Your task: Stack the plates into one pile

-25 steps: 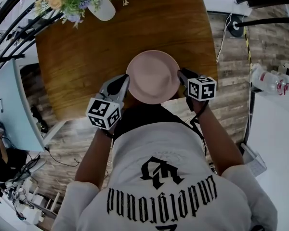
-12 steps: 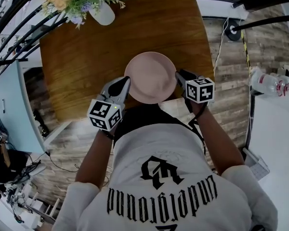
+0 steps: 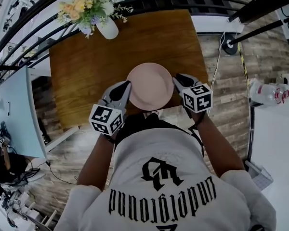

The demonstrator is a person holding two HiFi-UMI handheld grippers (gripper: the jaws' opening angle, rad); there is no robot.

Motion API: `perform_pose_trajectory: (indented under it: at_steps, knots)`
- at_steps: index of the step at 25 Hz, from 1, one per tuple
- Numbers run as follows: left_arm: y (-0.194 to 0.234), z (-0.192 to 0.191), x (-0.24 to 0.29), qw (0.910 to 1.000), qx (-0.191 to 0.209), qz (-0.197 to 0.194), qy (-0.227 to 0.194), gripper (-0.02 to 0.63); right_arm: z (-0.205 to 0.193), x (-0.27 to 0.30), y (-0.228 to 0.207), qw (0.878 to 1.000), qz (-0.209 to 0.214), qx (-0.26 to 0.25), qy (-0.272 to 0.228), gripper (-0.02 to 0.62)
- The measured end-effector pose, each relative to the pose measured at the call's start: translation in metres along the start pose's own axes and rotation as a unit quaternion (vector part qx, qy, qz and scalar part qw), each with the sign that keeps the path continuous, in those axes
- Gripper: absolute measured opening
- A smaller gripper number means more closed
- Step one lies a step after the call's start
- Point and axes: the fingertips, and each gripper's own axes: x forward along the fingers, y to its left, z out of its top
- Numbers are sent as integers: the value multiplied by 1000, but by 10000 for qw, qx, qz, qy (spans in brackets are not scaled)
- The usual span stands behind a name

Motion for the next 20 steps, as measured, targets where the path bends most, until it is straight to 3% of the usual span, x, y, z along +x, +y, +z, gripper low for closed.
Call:
perform_pose_trajectory:
  at_steps: [8, 12, 20]
  knots:
    - [-13, 56, -4, 9979, 462, 26, -443, 46, 66, -41, 9, 9964, 139, -238, -802, 71]
    - [-20, 82, -9, 9956, 671, 36, -653, 46, 94, -63, 18, 9917, 174, -473, -1183, 32]
    - [-32, 114, -36, 9908, 959, 265, -915, 46, 117, -93, 33, 9836, 365, -827, -1560, 3]
